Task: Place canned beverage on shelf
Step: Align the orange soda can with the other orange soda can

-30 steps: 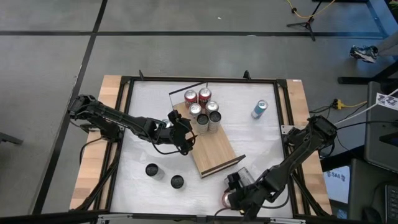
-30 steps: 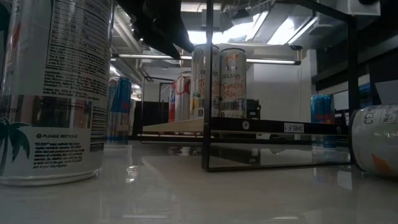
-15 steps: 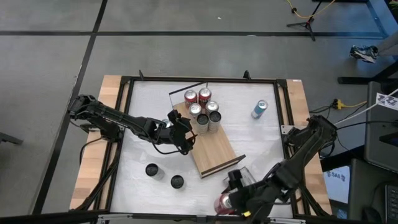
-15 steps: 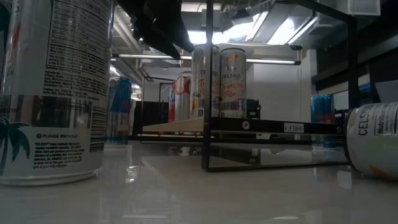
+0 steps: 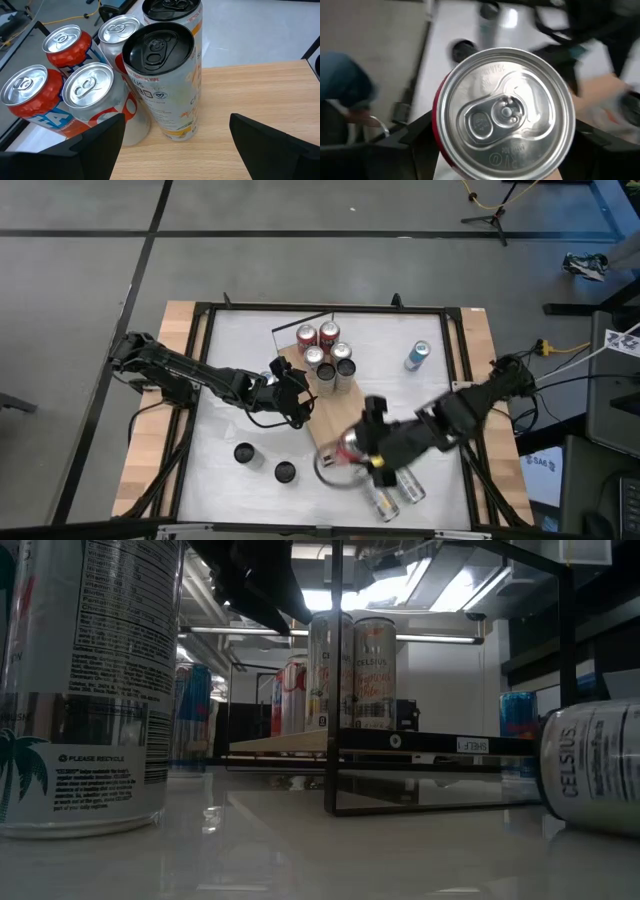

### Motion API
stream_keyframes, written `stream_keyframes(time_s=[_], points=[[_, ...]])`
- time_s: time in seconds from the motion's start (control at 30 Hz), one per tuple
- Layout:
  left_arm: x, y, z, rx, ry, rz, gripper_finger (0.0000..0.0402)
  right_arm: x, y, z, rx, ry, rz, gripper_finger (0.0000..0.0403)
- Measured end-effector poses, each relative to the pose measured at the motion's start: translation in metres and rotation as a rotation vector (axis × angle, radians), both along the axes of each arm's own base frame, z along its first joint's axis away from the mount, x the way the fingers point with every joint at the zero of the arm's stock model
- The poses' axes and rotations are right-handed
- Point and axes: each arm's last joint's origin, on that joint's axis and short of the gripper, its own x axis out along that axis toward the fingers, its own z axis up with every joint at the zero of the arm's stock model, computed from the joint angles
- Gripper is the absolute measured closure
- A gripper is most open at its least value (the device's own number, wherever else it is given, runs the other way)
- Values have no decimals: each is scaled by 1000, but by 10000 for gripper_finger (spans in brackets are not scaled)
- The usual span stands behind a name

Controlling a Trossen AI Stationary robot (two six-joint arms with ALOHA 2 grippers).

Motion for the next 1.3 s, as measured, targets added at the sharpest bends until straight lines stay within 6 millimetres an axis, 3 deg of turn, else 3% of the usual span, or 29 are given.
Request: stream_keyframes(time_s=[0.27, 0.47, 1.3], points=[[0, 0, 0, 0, 1, 0, 50, 15, -55, -8, -36, 135, -141, 107], [0, 0, 0, -1, 0, 1, 50, 22, -75, -9, 4, 158, -173, 109], [0, 0, 0, -31, -24, 26, 50, 25, -84, -9, 93, 180, -201, 105]])
